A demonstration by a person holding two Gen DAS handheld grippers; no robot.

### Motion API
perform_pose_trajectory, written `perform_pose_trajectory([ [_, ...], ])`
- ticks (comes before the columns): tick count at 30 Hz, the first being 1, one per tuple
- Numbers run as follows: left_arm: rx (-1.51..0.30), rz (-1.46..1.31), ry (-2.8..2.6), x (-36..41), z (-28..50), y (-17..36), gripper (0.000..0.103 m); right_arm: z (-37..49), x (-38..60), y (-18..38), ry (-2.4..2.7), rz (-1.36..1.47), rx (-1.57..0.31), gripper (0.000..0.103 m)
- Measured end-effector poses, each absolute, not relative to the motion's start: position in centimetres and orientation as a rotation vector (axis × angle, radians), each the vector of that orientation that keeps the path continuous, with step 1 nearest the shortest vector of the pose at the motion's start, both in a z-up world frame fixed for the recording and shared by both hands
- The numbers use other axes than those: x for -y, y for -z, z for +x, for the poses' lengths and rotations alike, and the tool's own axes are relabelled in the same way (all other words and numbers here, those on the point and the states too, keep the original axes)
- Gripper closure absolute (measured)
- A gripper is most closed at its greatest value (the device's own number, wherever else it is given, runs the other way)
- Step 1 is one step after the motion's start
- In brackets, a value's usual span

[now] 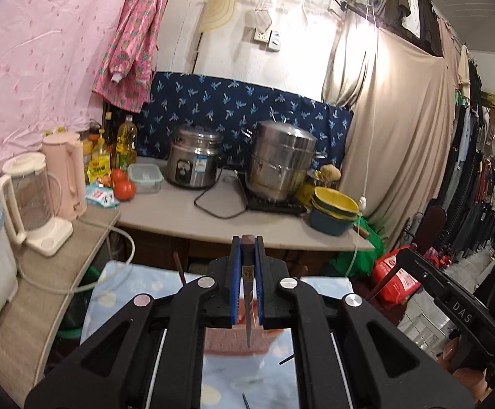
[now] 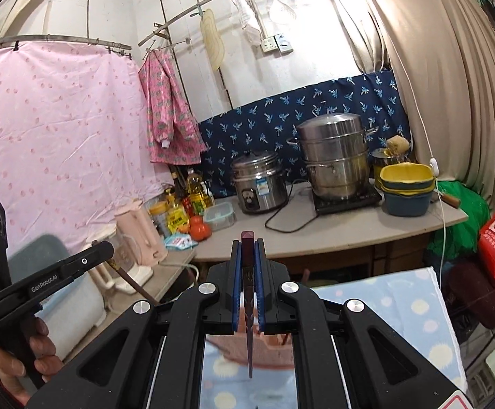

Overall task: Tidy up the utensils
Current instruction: 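Lift both chopsticks and carry them over the pink caddy, then lower both chopsticks into the pink caddy and open both tools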

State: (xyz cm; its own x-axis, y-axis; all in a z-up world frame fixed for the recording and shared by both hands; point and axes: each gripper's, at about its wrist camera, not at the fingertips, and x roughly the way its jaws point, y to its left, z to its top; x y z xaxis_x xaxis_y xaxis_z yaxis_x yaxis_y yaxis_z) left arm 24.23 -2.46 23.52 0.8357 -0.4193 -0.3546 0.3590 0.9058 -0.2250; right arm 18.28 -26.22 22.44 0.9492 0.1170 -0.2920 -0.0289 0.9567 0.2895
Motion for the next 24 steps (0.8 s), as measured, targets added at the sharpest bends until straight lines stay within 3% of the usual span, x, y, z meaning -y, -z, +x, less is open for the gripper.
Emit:
perform_pose_trajectory([
  [8,-0.427,-0.142,0.382,4.3,30.4,-22.5,0.096,25.1,26.1,-22.6,-0.076,0.312,-0.297,0.096],
  [16,-0.495,-0.147,0.365,5.0,33.5,-18.8,0.096,28.9,25.6,-17.2,-0.079,0.333,-0.399,0.096],
  [24,-0.407,-0.169,0.410,4.5,32.4,-22.5,0.096,29.2,26.3,-15.6,-0.081,0.358,-0.423,0.096],
])
